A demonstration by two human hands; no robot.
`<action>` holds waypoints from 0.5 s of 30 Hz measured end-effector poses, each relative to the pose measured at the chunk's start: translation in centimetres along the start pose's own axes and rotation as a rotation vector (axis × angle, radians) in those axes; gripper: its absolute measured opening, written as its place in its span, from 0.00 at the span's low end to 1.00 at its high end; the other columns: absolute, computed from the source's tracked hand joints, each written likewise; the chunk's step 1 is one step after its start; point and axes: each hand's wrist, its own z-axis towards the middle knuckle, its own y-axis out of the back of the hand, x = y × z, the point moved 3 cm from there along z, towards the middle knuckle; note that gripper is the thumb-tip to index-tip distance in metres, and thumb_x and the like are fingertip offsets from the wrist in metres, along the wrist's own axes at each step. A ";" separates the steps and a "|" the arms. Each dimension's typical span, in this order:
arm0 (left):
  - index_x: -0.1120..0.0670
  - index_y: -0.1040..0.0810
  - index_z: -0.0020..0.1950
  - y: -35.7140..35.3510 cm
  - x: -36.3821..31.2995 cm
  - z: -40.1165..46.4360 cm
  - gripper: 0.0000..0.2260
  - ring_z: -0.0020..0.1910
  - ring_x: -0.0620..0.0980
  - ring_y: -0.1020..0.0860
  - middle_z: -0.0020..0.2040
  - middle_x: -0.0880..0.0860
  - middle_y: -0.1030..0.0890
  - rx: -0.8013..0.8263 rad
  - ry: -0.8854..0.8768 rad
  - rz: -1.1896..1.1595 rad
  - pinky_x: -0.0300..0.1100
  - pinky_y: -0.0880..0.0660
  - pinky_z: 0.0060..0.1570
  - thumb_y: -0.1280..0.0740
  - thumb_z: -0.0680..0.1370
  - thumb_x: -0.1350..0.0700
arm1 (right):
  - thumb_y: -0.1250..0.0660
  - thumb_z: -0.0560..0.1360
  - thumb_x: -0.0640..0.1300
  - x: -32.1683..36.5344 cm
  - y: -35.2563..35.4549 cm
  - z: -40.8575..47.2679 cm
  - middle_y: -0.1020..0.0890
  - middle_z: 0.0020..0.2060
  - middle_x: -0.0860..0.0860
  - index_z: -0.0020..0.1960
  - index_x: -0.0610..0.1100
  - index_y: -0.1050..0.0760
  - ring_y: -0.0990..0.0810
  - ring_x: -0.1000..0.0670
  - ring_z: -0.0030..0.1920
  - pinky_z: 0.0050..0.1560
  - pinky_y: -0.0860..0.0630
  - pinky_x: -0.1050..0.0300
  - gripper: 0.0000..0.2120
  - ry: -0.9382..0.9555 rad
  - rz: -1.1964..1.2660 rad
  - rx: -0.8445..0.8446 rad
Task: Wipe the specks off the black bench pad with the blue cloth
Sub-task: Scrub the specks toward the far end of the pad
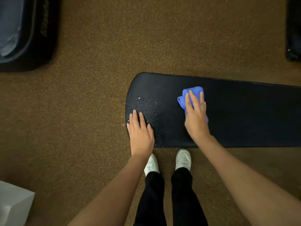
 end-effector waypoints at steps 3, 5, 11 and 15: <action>0.66 0.36 0.70 0.1 -0.1 0.4 0.27 0.71 0.64 0.39 0.72 0.65 0.38 -0.002 -0.007 -0.001 0.59 0.41 0.67 0.54 0.78 0.51 | 0.40 0.65 0.24 2.3 -1.6 -1.5 0.32 0.69 0.40 0.69 0.36 0.36 0.41 0.30 0.70 0.63 0.36 0.31 0.32 0.132 0.004 0.015; 0.66 0.36 0.70 0.2 -0.2 0.6 0.27 0.71 0.64 0.40 0.72 0.65 0.39 -0.011 -0.012 -0.017 0.59 0.41 0.68 0.54 0.77 0.51 | 0.40 0.65 0.24 2.9 -2.2 -4.2 0.36 0.71 0.44 0.70 0.38 0.38 0.44 0.34 0.72 0.66 0.38 0.36 0.35 0.280 -0.022 0.070; 0.64 0.41 0.72 0.5 0.0 0.5 0.28 0.73 0.61 0.45 0.74 0.63 0.43 -0.012 0.025 -0.063 0.54 0.47 0.71 0.56 0.78 0.49 | 0.33 0.63 0.22 0.9 -0.8 -5.5 0.38 0.72 0.44 0.71 0.39 0.39 0.43 0.34 0.72 0.65 0.40 0.35 0.39 0.132 -0.012 0.136; 0.65 0.41 0.72 0.2 0.7 0.2 0.29 0.74 0.60 0.46 0.74 0.63 0.43 -0.007 0.027 -0.081 0.55 0.47 0.72 0.58 0.77 0.49 | 0.33 0.63 0.22 3.3 -1.1 -1.0 0.33 0.69 0.37 0.69 0.33 0.35 0.41 0.28 0.69 0.62 0.37 0.31 0.34 -0.033 0.026 0.112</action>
